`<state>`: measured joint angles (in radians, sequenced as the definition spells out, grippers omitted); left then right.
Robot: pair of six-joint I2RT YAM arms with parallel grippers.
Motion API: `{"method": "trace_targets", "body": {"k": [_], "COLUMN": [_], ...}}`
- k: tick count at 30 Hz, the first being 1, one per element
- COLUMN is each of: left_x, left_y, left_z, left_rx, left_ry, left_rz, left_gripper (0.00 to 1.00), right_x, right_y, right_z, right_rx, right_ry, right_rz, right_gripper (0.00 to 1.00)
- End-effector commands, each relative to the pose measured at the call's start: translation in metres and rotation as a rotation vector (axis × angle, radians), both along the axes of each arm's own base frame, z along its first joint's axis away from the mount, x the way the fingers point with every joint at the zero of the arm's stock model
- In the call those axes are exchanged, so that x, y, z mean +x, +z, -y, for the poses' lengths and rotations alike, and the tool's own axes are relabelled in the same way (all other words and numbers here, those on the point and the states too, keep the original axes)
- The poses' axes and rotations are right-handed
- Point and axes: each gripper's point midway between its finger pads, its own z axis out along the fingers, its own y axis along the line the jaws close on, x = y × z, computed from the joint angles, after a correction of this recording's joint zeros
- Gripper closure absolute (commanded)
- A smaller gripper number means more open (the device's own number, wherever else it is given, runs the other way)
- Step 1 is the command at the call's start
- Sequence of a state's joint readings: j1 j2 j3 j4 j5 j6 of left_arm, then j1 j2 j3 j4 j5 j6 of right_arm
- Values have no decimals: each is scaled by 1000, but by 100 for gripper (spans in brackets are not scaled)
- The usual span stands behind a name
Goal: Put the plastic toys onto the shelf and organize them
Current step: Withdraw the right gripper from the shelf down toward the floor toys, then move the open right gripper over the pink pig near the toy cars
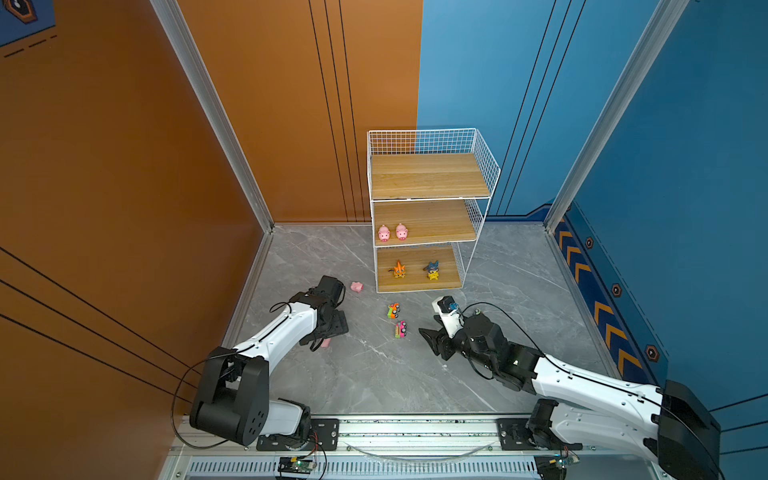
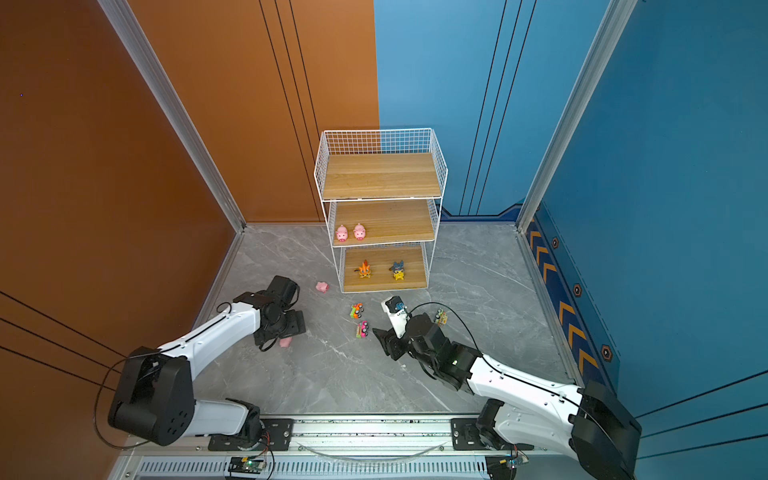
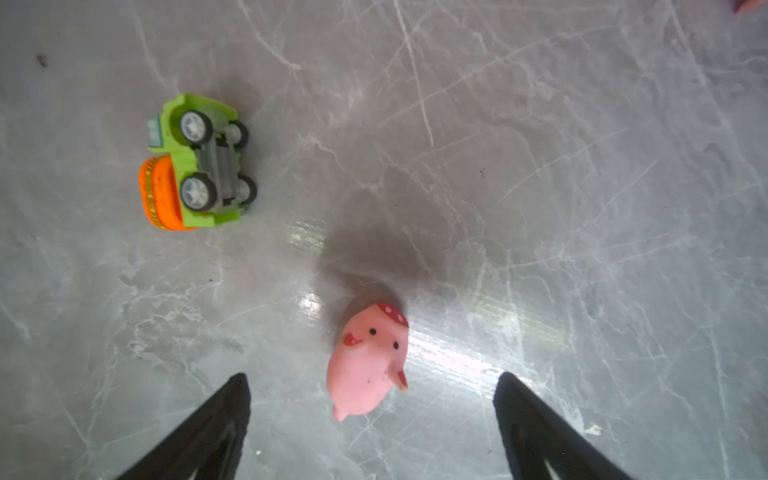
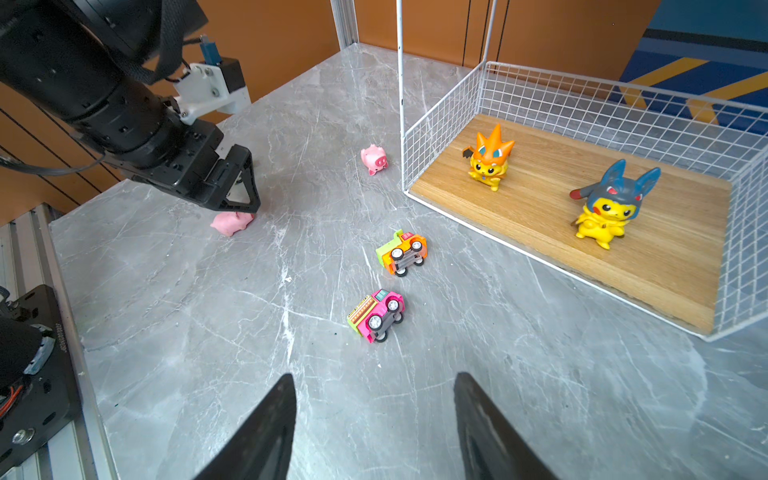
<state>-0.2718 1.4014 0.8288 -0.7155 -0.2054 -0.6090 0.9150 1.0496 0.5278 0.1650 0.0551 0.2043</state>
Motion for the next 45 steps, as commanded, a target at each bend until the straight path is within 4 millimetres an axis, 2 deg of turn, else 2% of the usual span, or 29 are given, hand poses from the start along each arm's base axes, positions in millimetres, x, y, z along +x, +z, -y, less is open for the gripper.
{"method": "trace_targets", "body": {"k": [1, 3, 6, 11, 14, 21, 32, 39, 45], "left_x": [-4, -3, -1, 3, 4, 12, 15, -2, -15], "left_y": [-14, -21, -31, -38, -40, -38, -27, -25, -18], "left_z": [8, 14, 22, 38, 48, 77, 133, 156, 177], "left_rx": [-27, -38, -48, -73, -91, -114, -157, -187, -217], "left_ry": [9, -11, -47, -113, -144, -189, -256, -235, -228], "left_rz": [-26, -32, -44, -24, -21, 1, 27, 34, 50], "left_gripper": [12, 13, 21, 30, 32, 31, 20, 15, 15], "right_x": [-2, -1, -1, -1, -1, -1, 7, 10, 7], "right_y": [-1, -1, 0, 1, -1, -2, -3, -4, -4], "right_z": [6, 9, 13, 19, 22, 25, 42, 61, 67], "right_rx": [23, 32, 42, 47, 50, 52, 50, 61, 72], "right_ry": [3, 0, -5, -19, -24, -37, -118, -207, -207], "right_rz": [-15, -16, -17, -18, -24, -29, -46, -75, -92], "right_gripper": [38, 38, 38, 38, 38, 38, 38, 38, 38]}}
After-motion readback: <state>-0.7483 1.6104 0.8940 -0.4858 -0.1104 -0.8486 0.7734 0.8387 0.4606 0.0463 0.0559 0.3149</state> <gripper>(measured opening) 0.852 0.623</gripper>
